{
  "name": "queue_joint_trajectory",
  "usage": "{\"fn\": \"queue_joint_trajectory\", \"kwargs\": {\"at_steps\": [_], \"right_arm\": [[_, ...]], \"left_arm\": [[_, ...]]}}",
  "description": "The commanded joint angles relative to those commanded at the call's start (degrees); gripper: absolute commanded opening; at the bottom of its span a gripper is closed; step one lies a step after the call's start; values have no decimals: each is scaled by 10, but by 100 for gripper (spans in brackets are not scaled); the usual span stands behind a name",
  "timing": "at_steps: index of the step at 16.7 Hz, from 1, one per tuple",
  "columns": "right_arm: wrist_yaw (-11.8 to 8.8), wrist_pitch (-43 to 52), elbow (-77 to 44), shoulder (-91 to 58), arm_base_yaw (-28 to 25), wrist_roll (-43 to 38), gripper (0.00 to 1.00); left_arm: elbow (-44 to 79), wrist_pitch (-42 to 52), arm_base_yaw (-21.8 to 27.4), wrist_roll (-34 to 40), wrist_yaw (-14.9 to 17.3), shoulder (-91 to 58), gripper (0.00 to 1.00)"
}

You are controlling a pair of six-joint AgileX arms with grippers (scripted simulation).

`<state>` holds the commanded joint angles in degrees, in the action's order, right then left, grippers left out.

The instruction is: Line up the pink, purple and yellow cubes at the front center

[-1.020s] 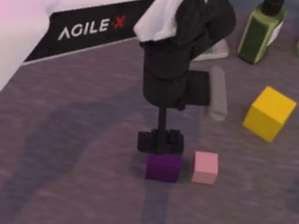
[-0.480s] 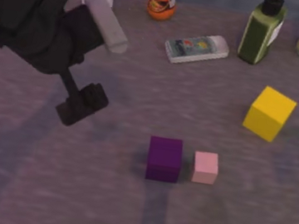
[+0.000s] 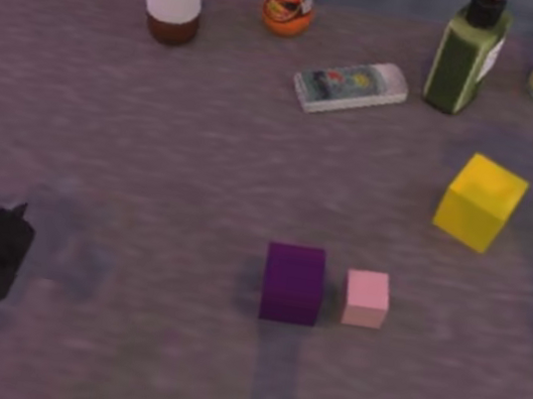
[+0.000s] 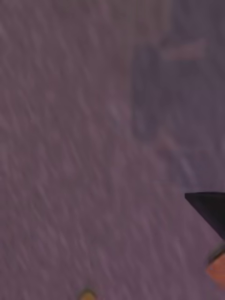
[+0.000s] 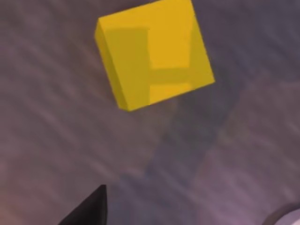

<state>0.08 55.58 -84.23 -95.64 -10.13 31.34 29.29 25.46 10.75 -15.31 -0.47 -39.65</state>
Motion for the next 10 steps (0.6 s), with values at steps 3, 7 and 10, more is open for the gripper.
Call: {"fn": "queue_joint_trajectory", "kwargs": {"at_steps": [3,7,10], "right_arm": [[1,86,-135,-149,-15,49,100],[1,169,-275,-298,-31,99,100],[1,202,-334,-355,-37,119,100]], "left_arm": [[-126,-88,-49,57,1,158,100],[-243,-193,-96,120,3,320,100],[-285,-243,-115,147,4,383,100]]}}
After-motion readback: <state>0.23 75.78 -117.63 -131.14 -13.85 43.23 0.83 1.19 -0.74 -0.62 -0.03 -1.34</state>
